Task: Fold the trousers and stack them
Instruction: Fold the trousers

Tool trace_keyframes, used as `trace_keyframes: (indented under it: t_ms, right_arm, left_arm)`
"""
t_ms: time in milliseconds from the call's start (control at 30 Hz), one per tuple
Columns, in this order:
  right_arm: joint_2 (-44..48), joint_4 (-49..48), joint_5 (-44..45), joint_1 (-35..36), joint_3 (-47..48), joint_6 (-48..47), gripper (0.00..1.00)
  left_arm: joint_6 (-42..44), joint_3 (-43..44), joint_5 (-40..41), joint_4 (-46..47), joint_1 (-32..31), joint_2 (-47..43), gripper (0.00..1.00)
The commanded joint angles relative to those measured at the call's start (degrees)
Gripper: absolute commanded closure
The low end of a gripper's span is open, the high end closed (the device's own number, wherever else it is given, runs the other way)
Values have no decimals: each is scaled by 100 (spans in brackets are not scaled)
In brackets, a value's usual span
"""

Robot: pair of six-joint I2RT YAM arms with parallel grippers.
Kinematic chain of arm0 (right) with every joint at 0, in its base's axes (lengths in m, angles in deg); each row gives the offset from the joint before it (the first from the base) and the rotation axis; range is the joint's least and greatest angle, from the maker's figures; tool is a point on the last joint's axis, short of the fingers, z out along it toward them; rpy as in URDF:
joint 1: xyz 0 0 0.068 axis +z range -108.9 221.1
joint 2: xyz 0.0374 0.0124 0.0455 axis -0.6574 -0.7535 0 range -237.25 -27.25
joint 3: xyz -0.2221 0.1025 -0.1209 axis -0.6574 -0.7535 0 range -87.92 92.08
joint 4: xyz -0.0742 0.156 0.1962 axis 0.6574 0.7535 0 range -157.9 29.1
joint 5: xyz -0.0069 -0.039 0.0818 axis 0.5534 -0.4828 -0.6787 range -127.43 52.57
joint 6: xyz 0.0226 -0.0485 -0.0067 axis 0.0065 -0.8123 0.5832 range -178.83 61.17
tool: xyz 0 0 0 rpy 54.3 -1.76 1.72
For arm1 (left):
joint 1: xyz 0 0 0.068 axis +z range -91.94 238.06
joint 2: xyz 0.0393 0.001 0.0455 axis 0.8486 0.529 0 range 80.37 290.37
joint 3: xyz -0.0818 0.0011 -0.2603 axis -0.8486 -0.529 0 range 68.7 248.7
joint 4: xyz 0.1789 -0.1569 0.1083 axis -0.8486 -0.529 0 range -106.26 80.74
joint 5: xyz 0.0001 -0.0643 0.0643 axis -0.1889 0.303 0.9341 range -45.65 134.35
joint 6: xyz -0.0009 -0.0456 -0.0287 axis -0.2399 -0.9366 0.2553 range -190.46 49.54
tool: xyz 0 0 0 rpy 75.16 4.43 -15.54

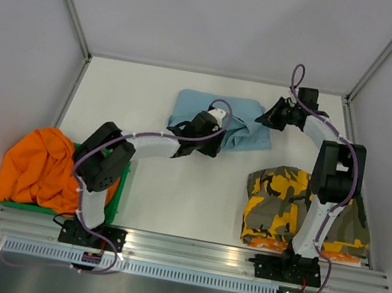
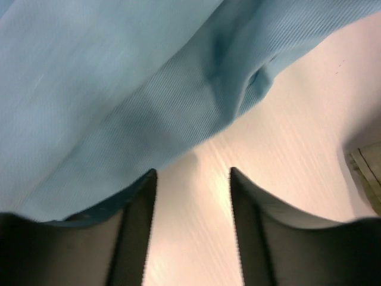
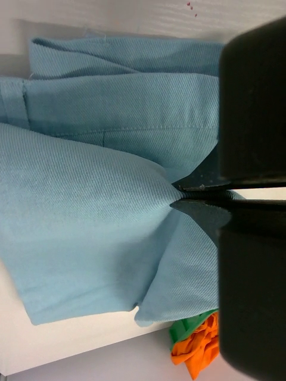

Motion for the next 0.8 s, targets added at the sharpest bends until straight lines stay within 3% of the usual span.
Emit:
trace_keyframes:
  t_ms: [0,67,133,200,333,533,767]
  right_arm:
    - [-87,-297,35,-101,60,-395,100]
    - [-88,-315,35,-119,25,-386,100]
    - [-61,-394,35,-128,-54,-369,100]
    - [0,-490,26,-128,-115,-342,100]
    - [114,-684,35,-119,-378,-237,100]
    - [106,-816,-18,-128,-502,-140,100]
    - [141,-833,-36,-128,-432,-96,100]
  left_arm:
    - [-1284,-319,604,-908,16,-948,38]
    - [-2510,-697,640,-1006,25,-1178,30]
    - [-3513,-1178,596,-770,25,-1459,28]
    - [-4010,-1532,596,-18,25,-1583,28]
    - [-5177,-1998,1139,575,34,-1584,28]
    - [-6015,-2236,1702,1321,51,-1163,29]
    - [-6236,-2306,1808,2201,60,-495,33]
